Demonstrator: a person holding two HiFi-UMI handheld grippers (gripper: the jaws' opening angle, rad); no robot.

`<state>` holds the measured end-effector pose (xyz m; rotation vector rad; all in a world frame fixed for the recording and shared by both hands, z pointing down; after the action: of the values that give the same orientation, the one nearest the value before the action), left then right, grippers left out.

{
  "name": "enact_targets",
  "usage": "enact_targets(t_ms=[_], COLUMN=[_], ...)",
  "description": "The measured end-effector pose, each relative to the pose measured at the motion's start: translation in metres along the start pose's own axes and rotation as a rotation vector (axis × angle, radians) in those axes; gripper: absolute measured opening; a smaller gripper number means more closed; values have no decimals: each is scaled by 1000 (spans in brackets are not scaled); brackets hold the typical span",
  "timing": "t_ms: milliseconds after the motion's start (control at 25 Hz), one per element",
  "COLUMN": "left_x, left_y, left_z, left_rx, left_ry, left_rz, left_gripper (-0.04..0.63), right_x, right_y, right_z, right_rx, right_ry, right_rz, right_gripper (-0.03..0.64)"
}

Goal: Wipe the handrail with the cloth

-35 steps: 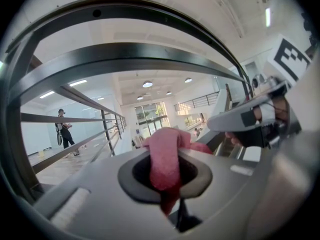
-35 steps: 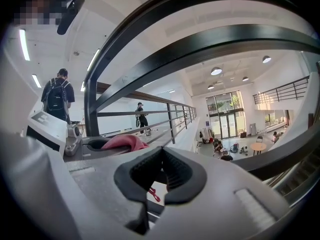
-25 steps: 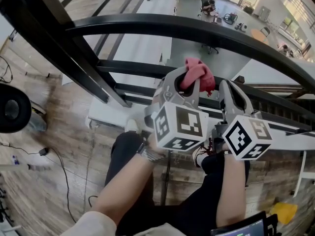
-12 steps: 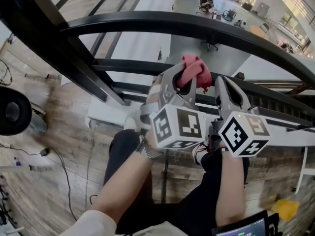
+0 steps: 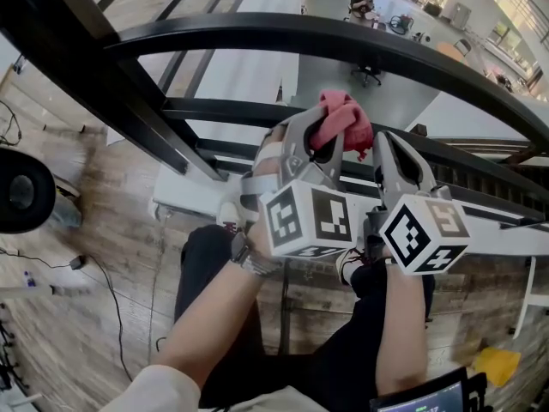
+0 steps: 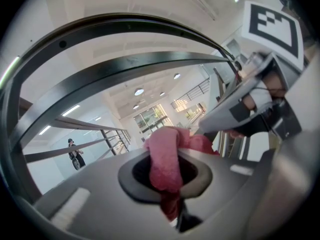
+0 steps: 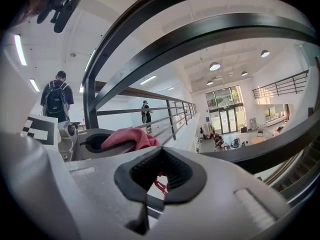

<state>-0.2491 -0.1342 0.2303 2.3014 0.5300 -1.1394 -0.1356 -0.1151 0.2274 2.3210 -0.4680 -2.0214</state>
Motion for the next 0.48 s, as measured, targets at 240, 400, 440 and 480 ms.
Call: enact_targets(t_ms=[240,400,440,480], left_x=[0,3,1,-1], left_y=[-4,-10,-11,-11], left_z=[2,9,12,14], left_rx=[-5,13,16,17], left_ry=[-3,-38,-42,-41], left_rz=[-1,12,15,17], left_gripper=[31,31,31,31], right_x=[-8,-3,-3,-3], right_y=[-3,-7,-7,-6], right_z=[7,16,17,19], right_rx=[13,38,41,42], right_ry=[-30,-65,-69,-73], right_rz=[-3,-30,-35,-38], right_gripper=[2,2,2,2])
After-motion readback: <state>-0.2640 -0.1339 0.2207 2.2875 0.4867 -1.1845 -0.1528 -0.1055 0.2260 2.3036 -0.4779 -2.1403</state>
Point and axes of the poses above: the fingertips, and each gripper's own axes: y forward along the fingers, z to its left, x out of its top, the point moved 6 cm from there along -y, backward along the fingers, and after that the axes turned 11 degrees about -x, right-handed, at the moved point
